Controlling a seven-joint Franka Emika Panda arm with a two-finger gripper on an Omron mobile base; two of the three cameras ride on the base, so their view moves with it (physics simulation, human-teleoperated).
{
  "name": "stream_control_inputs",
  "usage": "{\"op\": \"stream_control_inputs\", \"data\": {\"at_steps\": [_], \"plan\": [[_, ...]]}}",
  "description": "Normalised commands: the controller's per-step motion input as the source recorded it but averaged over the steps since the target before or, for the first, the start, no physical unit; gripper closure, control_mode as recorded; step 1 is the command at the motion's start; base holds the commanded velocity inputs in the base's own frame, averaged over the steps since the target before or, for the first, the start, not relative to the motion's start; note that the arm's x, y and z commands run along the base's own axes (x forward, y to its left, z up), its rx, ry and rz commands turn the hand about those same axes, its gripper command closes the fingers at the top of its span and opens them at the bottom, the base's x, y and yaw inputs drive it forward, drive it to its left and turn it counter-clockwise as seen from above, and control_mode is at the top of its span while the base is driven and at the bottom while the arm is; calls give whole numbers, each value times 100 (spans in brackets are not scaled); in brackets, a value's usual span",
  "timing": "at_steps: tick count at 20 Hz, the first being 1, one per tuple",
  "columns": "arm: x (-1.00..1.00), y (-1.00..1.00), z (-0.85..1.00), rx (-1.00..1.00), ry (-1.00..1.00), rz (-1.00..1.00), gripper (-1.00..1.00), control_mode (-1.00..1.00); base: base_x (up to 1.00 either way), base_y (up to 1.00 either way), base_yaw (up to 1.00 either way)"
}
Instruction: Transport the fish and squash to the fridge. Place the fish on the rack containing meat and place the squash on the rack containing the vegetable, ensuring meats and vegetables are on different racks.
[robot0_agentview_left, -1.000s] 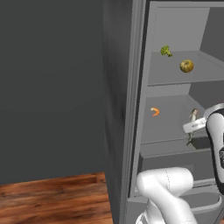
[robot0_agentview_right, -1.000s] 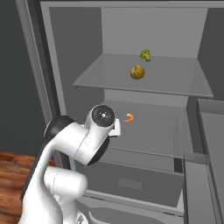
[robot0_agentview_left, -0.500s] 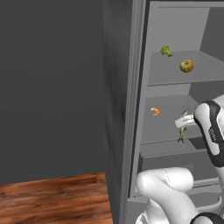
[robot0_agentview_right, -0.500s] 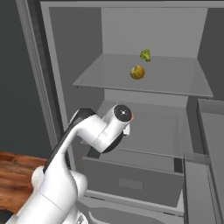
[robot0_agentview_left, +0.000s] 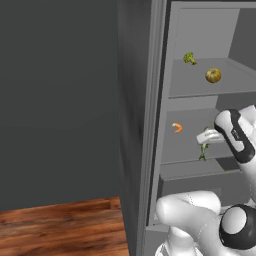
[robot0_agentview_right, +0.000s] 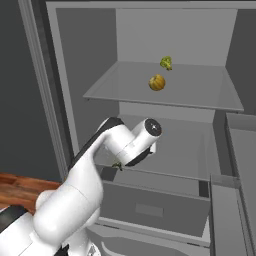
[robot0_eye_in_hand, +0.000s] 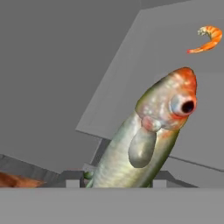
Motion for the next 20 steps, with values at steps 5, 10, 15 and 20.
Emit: {"op": "stream_control_inputs", "data": {"at_steps": [5, 10, 15, 20], "plan": [[44, -23, -30, 2, 0, 4, 100, -100, 0, 0, 0], [60, -9, -28, 1, 2, 1, 100, -100, 0, 0, 0], [56, -5, -32, 0, 2, 0, 100, -100, 0, 0, 0], [53, -9, -32, 0, 1, 0, 100, -100, 0, 0, 0]]}}
